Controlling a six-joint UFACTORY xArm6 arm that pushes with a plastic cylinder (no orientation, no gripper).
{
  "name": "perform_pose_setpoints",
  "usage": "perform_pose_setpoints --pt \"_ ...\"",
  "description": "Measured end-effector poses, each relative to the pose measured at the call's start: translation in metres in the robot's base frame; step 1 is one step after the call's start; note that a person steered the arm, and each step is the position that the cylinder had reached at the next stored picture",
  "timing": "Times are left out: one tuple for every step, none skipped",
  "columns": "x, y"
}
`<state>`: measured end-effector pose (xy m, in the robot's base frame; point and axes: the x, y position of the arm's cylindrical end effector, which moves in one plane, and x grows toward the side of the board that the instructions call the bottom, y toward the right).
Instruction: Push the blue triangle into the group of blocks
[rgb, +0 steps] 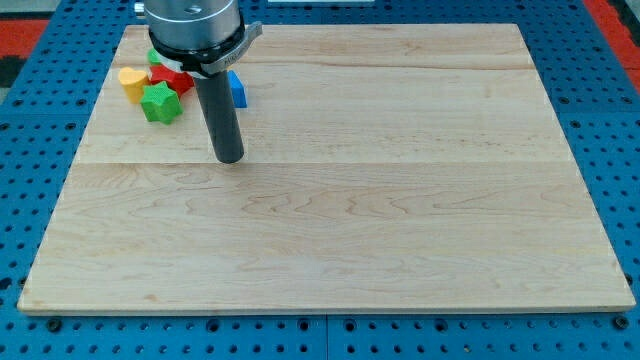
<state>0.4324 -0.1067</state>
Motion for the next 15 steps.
perform_pose_setpoints --pt "0.0 0.027" --pt "0.0 0.027" --pt "0.001 0.051" --pt "-0.013 0.079" --pt "-0.053 0.075" --pt "-0.089 0.064" --pt "-0.107 0.061" --pt "-0.12 0.067" --pt "-0.126 0.039" --pt "-0.127 0.006" --pt "-0.118 0.023" --pt "-0.104 0.05" --pt "-0.09 -0.016" --pt "-0.094 -0.06" --pt "-0.095 -0.073"
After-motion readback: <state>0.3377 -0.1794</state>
